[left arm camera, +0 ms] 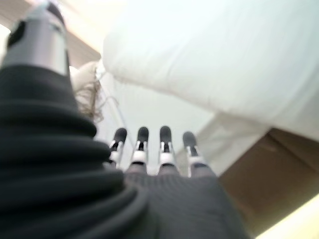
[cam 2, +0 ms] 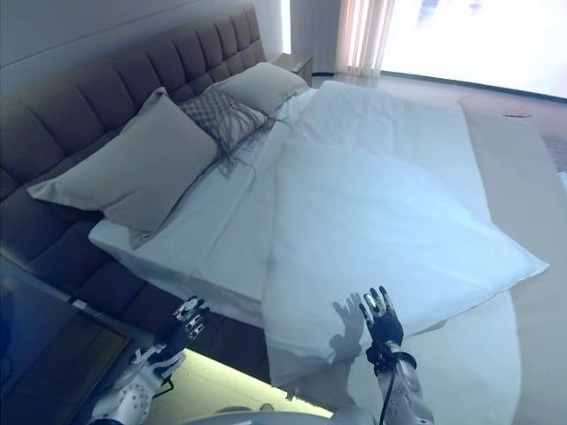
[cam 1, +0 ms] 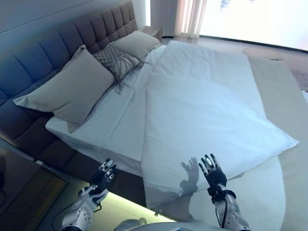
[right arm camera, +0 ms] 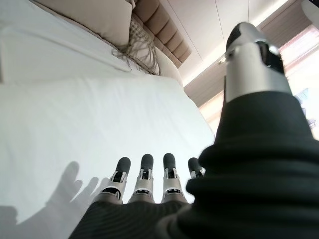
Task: Make the bed neatly
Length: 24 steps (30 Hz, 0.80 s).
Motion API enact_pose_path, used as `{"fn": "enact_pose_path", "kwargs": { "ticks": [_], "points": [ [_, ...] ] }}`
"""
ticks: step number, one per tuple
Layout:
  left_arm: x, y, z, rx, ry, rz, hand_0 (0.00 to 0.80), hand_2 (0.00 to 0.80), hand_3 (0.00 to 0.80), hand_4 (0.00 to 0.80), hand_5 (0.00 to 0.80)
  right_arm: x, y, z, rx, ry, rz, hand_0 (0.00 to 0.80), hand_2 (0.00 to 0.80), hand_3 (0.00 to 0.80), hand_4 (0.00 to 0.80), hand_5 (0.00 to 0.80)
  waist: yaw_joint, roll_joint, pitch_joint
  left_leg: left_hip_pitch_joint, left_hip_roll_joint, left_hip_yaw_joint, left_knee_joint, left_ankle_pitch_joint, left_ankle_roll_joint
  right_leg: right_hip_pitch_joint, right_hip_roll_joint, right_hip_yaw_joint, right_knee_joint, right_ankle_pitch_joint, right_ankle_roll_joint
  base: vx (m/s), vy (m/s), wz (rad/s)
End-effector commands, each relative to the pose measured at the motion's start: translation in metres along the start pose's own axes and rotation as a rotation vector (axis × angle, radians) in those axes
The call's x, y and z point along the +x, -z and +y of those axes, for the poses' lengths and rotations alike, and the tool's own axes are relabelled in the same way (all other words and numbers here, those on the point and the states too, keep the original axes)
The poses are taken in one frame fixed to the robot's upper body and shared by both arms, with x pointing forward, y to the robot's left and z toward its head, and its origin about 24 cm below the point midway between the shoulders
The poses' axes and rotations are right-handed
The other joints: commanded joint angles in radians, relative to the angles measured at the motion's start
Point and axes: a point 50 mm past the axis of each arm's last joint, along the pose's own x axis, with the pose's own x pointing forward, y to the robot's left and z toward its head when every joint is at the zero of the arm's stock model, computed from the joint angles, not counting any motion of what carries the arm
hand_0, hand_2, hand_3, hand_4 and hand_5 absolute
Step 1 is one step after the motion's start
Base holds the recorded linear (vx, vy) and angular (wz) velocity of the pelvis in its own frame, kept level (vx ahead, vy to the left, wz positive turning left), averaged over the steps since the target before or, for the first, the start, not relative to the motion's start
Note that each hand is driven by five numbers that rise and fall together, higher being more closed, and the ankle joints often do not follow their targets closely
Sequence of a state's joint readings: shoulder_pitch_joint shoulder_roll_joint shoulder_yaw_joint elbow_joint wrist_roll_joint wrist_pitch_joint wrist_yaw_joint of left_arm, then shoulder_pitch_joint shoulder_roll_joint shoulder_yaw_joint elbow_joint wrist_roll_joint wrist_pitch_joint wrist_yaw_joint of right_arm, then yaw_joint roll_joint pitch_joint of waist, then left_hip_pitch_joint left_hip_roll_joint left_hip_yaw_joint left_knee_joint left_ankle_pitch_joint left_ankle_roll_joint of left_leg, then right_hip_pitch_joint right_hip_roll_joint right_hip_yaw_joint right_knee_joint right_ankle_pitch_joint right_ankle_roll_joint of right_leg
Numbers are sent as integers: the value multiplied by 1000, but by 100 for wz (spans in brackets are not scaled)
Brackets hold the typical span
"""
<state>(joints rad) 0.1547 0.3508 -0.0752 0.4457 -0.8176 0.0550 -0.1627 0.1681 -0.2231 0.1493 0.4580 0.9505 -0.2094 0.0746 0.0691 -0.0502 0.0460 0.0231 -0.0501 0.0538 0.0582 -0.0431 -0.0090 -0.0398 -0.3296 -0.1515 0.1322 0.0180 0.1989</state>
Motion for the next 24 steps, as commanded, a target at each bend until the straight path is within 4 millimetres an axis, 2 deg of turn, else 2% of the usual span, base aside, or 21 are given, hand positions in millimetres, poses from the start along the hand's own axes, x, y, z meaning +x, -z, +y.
{"fn": "enact_pose_path", "kwargs": {
  "ticks": [1, 3, 5, 8, 12, 13, 16, 19, 21, 23, 24],
  "points": [
    [6, -39, -9, 37, 43, -155, 0, 0, 0, 0, 0, 13, -23, 16, 15, -62, -88, 0, 0, 0, 0, 0, 2, 18, 9, 2, 29, -69, 53, -34, 9, -31, -17, 28, 8, 258, -2, 122, -270, -4],
    [3, -38, -4, 32, 28, -160, 0, 0, 0, 0, 0, 13, -23, 13, 31, -42, -84, 0, 0, 0, 0, 0, 9, 13, 4, 5, 47, -67, 61, -40, -1, -21, -7, 13, -10, 225, -3, 123, -275, -1],
    [-1, -37, 1, 23, 7, -167, 0, 0, 0, 0, 0, 15, -24, 11, 23, -23, -80, 0, 0, 0, 0, 0, 20, 13, -2, 13, 80, -57, 68, -43, -17, -2, 18, -23, -35, 159, -6, 121, -320, 0],
    [-3, -34, 7, -19, -17, -161, 0, 0, 0, 0, 0, 18, -27, 12, -15, -3, -76, 0, 0, 0, 0, 0, 24, 16, -5, 14, 130, -56, 77, -22, -40, 14, 67, -30, -48, 103, -14, 92, -347, -8],
    [-5, -26, 11, -29, -21, -145, 0, 0, 0, 0, 0, 14, -25, 8, -29, 15, -49, 0, 0, 0, 0, 0, 15, 33, 2, -10, 203, -70, 112, 77, -72, 32, 133, -45, -45, 53, -49, 61, -265, -4],
    [-4, -23, 8, -46, -17, -145, 0, 0, 0, 0, 0, 13, -23, 6, -35, 18, -35, 0, 0, 0, 0, 0, 19, 37, 12, -31, 214, -90, 143, 119, -79, 42, 153, -52, -49, 41, -66, 27, -203, -3],
    [-4, -19, 4, -83, -1, -149, 0, 0, 0, 0, 0, 12, -22, 6, -56, 5, -32, 0, 0, 0, 0, 0, 22, 44, 28, -65, 210, -106, 189, 149, -82, 50, 172, -65, -52, 25, -87, 9, -112, -6],
    [-4, -9, -2, -119, 19, -134, 0, 0, 0, 0, 0, 11, -24, 4, -70, 10, -42, 0, 0, 0, 0, 0, 20, 60, 35, -76, 185, -79, 174, 143, -80, 50, 178, -89, -49, 12, -99, 14, -16, 4],
    [-4, -4, -6, -109, 32, -122, 0, 0, 0, 0, 0, 11, -26, 3, -66, 17, -56, 0, 0, 0, 0, 0, 19, 73, 32, -72, 148, -54, 128, 124, -75, 47, 176, -106, -47, 7, -98, 25, 65, 13],
    [-3, -3, -10, -82, 56, -110, 0, 0, 0, 0, 0, 9, -28, 2, -56, 30, -78, 0, 0, 0, 0, 0, 13, 86, 28, -67, 97, 6, 74, 97, -63, 49, 169, -135, -38, -1, -93, 37, 93, 12],
    [-2, -4, -12, -69, 66, -103, 0, 0, 0, 0, 0, 7, -29, 1, -50, 39, -88, 0, 0, 0, 0, 0, 12, 89, 26, -69, 77, 21, 62, 91, -57, 48, 164, -145, -31, -3, -90, 50, 97, 11]
  ]
}}
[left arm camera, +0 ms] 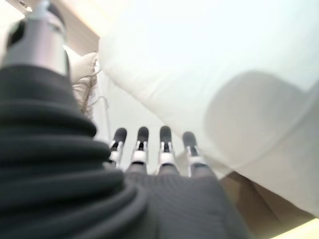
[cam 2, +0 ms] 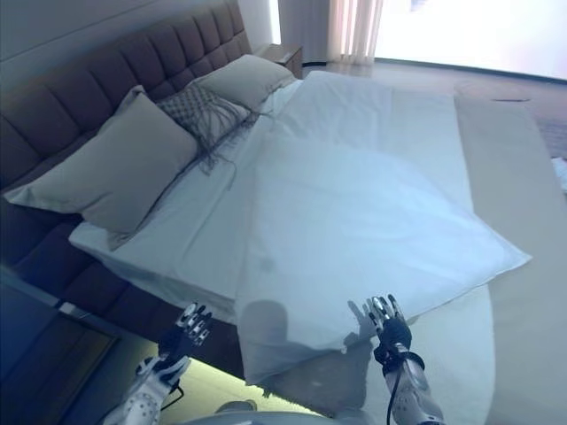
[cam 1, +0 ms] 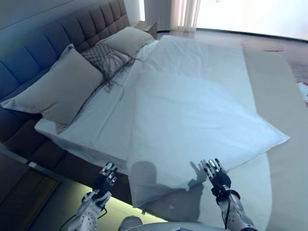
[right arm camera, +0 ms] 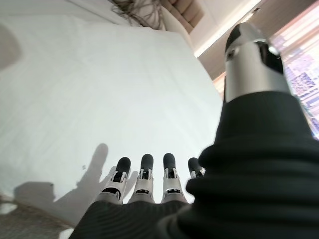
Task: Make the bed neatly
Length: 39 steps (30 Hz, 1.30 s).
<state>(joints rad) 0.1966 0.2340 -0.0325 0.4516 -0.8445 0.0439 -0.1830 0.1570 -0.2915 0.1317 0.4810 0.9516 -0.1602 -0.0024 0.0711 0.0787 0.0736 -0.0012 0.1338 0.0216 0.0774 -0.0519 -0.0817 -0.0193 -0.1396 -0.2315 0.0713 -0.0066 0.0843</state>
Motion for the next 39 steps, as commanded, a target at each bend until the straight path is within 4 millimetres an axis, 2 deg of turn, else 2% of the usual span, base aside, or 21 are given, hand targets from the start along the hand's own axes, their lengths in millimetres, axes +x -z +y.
{"fn": "enact_pose_path", "kwargs": {
  "ticks": [1, 3, 5, 7, 8, 11, 14, 16, 18, 19, 21, 22, 23, 24, 26, 28, 31, 33, 34, 36, 39],
  "points": [
    [2, -30, -6, 95, 78, -92, 0, 0, 0, 0, 0, 2, -17, 20, 22, -64, -125, 0, 0, 0, 0, 0, 11, -41, -2, -46, -125, 46, 34, 84, 24, 24, -32, -67, 40, 20, 30, 63, 108, 18],
    [2, -31, -5, 118, 74, -86, 0, 0, 0, 0, 0, 2, -17, 17, 31, -55, -131, 0, 0, 0, 0, 0, 7, -45, -5, -33, -140, 60, 22, 59, 40, 18, -45, -77, 58, 20, 37, 78, 139, 21],
    [1, -36, -4, 144, 77, -93, 0, 0, 0, 0, 0, -1, -14, 17, 51, -52, -140, 0, 0, 0, 0, 0, -1, -46, -5, -16, -164, 64, -4, 59, 72, -10, -65, -70, 157, 50, 64, 78, 143, 9],
    [1, -42, -5, 178, 89, -98, 0, 0, 0, 0, 0, -5, -14, 14, 61, -38, -157, 0, 0, 0, 0, 0, -13, -40, -2, -11, -186, 49, -13, 57, 106, -54, -96, -17, 297, 79, 73, 69, 143, 6],
    [4, -43, -5, 190, 85, -97, 0, 0, 0, 0, 0, -7, -13, 9, 78, -14, -162, 0, 0, 0, 0, 0, -29, -29, 1, -5, -192, 36, -16, 59, 120, -88, -112, 25, 375, 111, 65, 61, 117, 5],
    [11, -48, -7, 176, 97, -109, 0, 0, 0, 0, 0, -12, -9, -1, 94, 2, -155, 0, 0, 0, 0, 0, -48, -19, 4, -2, -189, 36, 1, 47, 133, -120, -185, 79, 429, 180, 57, 80, 1, 21],
    [11, -52, -5, 168, 67, -127, 0, 0, 0, 0, 0, -12, -5, 1, 44, -35, -133, 0, 0, 0, 0, 0, -48, -40, 5, -5, -177, 36, 33, 28, 115, -99, -222, 94, 316, 222, 67, 115, -237, 10],
    [10, -55, -1, 158, 40, -145, 0, 0, 0, 0, 0, -8, -6, 4, 39, -51, -111, 0, 0, 0, 0, 0, -52, -75, 7, -7, -158, 47, 56, 4, 79, -82, -232, 99, 144, 229, 82, 116, -375, 2],
    [7, -58, 0, 158, 37, -159, 0, 0, 0, 0, 0, -3, -10, 7, 41, -55, -99, 0, 0, 0, 0, 0, -47, -91, 9, 1, -133, 65, 67, -18, 55, -66, -220, 74, 45, 231, 99, 95, -339, -23],
    [4, -60, 1, 169, 27, -169, 0, 0, 0, 0, 0, 0, -11, 8, 45, -48, -88, 0, 0, 0, 0, 0, -35, -97, 11, 6, -106, 86, 71, -26, 40, -60, -209, 42, 10, 218, 108, 67, -344, -26],
    [1, -61, 5, 154, 1, -171, 0, 0, 0, 0, 0, 3, -12, 5, 67, -24, -71, 0, 0, 0, 0, 0, -12, -105, 12, -8, -56, 83, 85, -24, 21, -37, -185, 24, -15, 183, 122, 51, -350, -14],
    [1, -61, 6, 148, -5, -170, 0, 0, 0, 0, 0, 4, -11, 5, 70, -23, -67, 0, 0, 0, 0, 0, -12, -105, 12, -10, -51, 81, 87, -25, 19, -35, -182, 24, -16, 180, 122, 30, -369, -5],
    [0, -60, 10, 119, -22, -171, 0, 0, 0, 0, 0, 5, -11, 8, 80, -21, -57, 0, 0, 0, 0, 0, -4, -109, 13, -7, -8, 73, 87, -8, 8, -32, -157, 19, 8, 155, 123, 26, -308, 1],
    [-2, -60, 13, 115, -19, -167, 0, 0, 0, 0, 0, 5, -11, 8, 86, -19, -61, 0, 0, 0, 0, 0, 1, -108, 16, -8, 19, 71, 89, 4, -1, -26, -140, 7, 16, 134, 121, 45, -348, 7],
    [-4, -57, 15, 123, -25, -146, 0, 0, 0, 0, 0, 5, -11, 3, 103, 17, -59, 0, 0, 0, 0, 0, 7, -105, 20, -8, 47, 58, 109, 3, -11, -23, -125, -14, 34, 109, 111, 75, -202, 5],
    [-6, -51, 18, 130, -16, -116, 0, 0, 0, 0, 0, 9, -16, -8, 132, 70, -62, 0, 0, 0, 0, 0, 15, -90, 31, -21, 70, 25, 130, 19, -20, -28, -118, -12, 64, 83, 100, 87, -49, 7],
    [0, -43, 10, 138, 28, -86, 0, 0, 0, 0, 0, 20, -42, -33, 196, 190, -136, 0, 0, 0, 0, 0, 39, -31, 63, -50, 99, -75, 46, 99, -45, -80, -142, -9, 149, 43, 103, -8, 243, 21],
    [12, -40, -3, 122, 70, -99, 0, 0, 0, 0, 0, 32, -77, -49, 272, 243, -216, 0, 0, 0, 0, 0, 32, 10, 97, -89, 106, -110, 26, 114, -60, -185, -187, 27, 223, 34, 116, -217, 388, 5],
    [16, -41, -9, 114, 83, -107, 0, 0, 0, 0, 0, 34, -88, -54, 292, 243, -239, 0, 0, 0, 0, 0, 31, 21, 109, -100, 104, -110, 23, 112, -63, -219, -205, 37, 243, 35, 122, -291, 433, -8],
    [27, -49, -27, 102, 131, -137, 0, 0, 0, 0, 0, 37, -123, -65, 404, 245, -332, 0, 0, 0, 0, 0, 21, 56, 152, -151, 77, -86, 26, 108, -71, -301, -261, 59, 280, 52, 147, -196, 324, -13],
    [32, -67, -40, 97, 178, -186, 0, 0, 0, 0, 0, 39, -147, -67, 505, 221, -401, 0, 0, 0, 0, 0, 17, 70, 194, -233, 52, -55, 65, 114, -79, -351, -304, 63, 267, 99, 162, -105, 101, 31]
  ]
}}
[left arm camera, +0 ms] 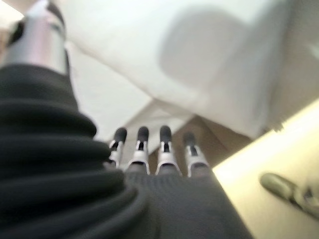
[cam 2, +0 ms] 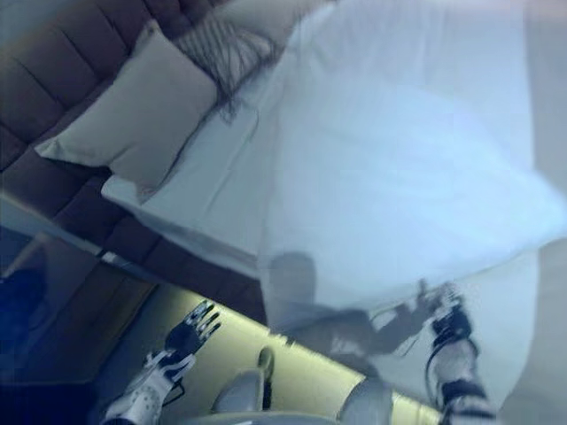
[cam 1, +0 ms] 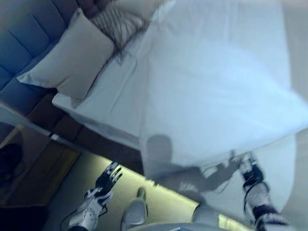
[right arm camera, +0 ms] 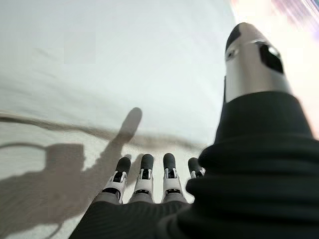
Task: Make the bed neatly
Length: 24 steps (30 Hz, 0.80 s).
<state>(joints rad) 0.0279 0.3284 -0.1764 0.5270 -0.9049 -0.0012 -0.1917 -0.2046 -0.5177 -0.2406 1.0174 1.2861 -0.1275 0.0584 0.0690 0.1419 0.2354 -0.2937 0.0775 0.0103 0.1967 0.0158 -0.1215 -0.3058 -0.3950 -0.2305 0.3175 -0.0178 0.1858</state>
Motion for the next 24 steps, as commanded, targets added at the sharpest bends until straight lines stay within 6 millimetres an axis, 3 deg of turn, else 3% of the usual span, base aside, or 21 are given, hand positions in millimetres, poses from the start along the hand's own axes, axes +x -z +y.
{"fn": "enact_pose_path", "kwargs": {
  "ticks": [1, 3, 6, 15, 24],
  "points": [
    [8, -46, -13, -3, 58, -185, 0, 0, 0, 0, 0, 11, -21, 31, 167, -122, -56, 0, 0, 0, 0, 0, 21, 10, 46, 29, 102, -38, -38, 47, -41, -86, -59, 62, 18, 127, 64, -97, 24, 12],
    [10, -56, -17, 0, 66, -209, 0, 0, 0, 0, 0, 14, -29, 42, 214, -164, -59, 0, 0, 0, 0, 0, 22, 11, 66, -25, 93, -36, -4, 47, -43, -127, -76, 69, 26, 144, 67, -76, 8, -1],
    [11, -62, -19, -8, 74, -224, 0, 0, 0, 0, 0, 15, -37, 43, 262, -192, -53, 0, 0, 0, 0, 0, 22, 9, 79, -81, 83, -38, 45, 38, -43, -168, -88, 83, 47, 144, 69, -7, 6, 2],
    [6, -82, -21, 48, 96, -278, 0, 0, 0, 0, 0, 14, -85, 29, 327, -218, -154, 0, 0, 0, 0, 0, 43, 5, 111, -147, 90, -68, 90, 27, -49, -206, -81, 82, 84, 115, 71, 27, -39, -1],
    [2, -96, -21, 80, 115, -292, 0, 0, 0, 0, 0, 4, -141, 12, 480, -199, -305, 0, 0, 0, 0, 0, 70, 4, 131, -198, 66, -87, 94, 37, -45, -234, -79, 65, 108, 100, 74, -7, -73, 8]
  ]
}}
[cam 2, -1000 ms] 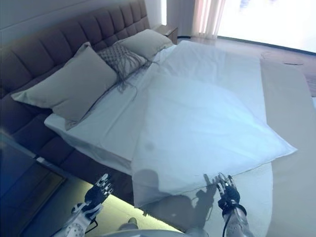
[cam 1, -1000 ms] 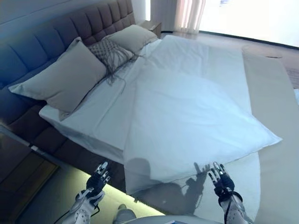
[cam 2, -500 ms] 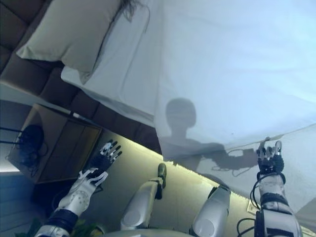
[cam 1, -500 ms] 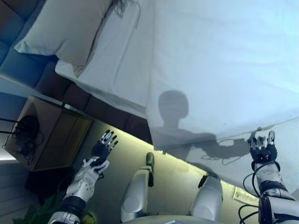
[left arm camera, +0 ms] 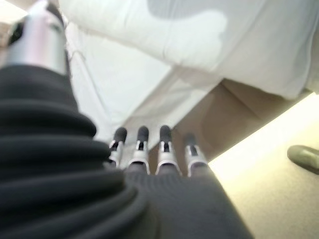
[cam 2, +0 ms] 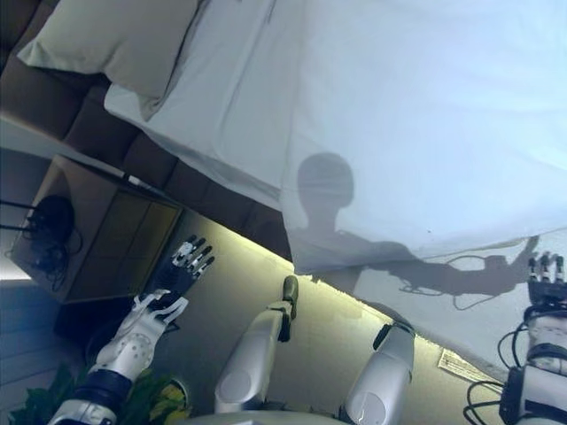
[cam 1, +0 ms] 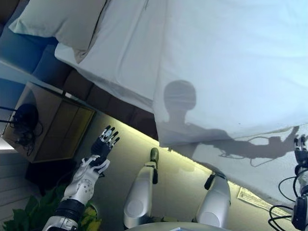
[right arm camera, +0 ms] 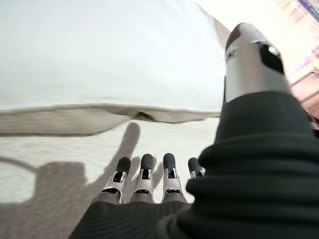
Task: Make the bed neatly
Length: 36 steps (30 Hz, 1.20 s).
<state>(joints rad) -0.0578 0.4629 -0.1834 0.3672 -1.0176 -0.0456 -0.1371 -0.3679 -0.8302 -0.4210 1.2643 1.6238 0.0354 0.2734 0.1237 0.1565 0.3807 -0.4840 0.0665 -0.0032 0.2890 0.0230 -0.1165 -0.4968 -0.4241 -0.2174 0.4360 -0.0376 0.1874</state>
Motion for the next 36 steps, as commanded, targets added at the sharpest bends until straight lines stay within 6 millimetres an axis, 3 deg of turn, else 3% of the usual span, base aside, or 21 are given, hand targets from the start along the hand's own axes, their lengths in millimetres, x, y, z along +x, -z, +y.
{"fn": "enact_pose_path", "kwargs": {
  "ticks": [1, 7, 20, 28, 33, 34, 35, 36],
  "points": [
    [1, -23, 0, 26, 32, -74, 0, 0, 0, 0, 0, 1, -23, 10, 71, -54, -70, 0, 0, 0, 0, 0, 16, -9, -13, -12, 74, -75, 3, 30, -49, -49, -50, 55, -7, 119, 73, -10, -38, 7],
    [6, -33, -10, 49, 93, -98, 0, 0, 0, 0, 0, 4, -26, 19, 134, -78, -62, 0, 0, 0, 0, 0, 28, 0, 8, -55, 61, -77, 8, 42, -42, -80, -54, 54, -2, 124, 74, -31, -39, 4],
    [8, -68, -21, 69, 146, -187, 0, 0, 0, 0, 0, 9, 0, 37, 242, -201, 1, 0, 0, 0, 0, 0, 59, 16, 51, -150, 27, -83, 66, 37, -34, -134, -82, 48, 2, 144, 73, 0, -33, 5],
    [10, -79, -33, 77, 214, -216, 0, 0, 0, 0, 0, 18, -4, 75, 208, -258, 32, 0, 0, 0, 0, 0, 86, 39, 60, -199, -6, -83, 81, 47, -19, -162, -109, 36, 13, 146, 70, 7, 20, 8],
    [5, -90, -30, 80, 224, -244, 0, 0, 0, 0, 0, 19, 2, 78, 240, -273, 39, 0, 0, 0, 0, 0, 97, 32, 82, -256, -7, -97, 187, 3, -18, -214, -118, 49, 111, 112, 61, -10, -16, 12],
    [4, -91, -28, 81, 218, -243, 0, 0, 0, 0, 0, 19, 4, 77, 250, -272, 47, 0, 0, 0, 0, 0, 96, 30, 81, -261, -1, -97, 224, -36, -20, -220, -115, 59, 153, 77, 67, 0, 0, 0],
    [3, -92, -26, 83, 214, -241, 0, 0, 0, 0, 0, 19, 6, 76, 260, -269, 54, 0, 0, 0, 0, 0, 95, 28, 91, -282, -2, -96, 249, -25, -18, -241, -118, 59, 174, 90, 56, 70, -24, -5],
    [3, -92, -24, 83, 209, -237, 0, 0, 0, 0, 0, 18, 8, 74, 268, -263, 63, 0, 0, 0, 0, 0, 93, 25, 90, -288, 0, -99, 274, -52, -17, -249, -112, 70, 203, 67, 63, 8, -9, -8]
  ]
}}
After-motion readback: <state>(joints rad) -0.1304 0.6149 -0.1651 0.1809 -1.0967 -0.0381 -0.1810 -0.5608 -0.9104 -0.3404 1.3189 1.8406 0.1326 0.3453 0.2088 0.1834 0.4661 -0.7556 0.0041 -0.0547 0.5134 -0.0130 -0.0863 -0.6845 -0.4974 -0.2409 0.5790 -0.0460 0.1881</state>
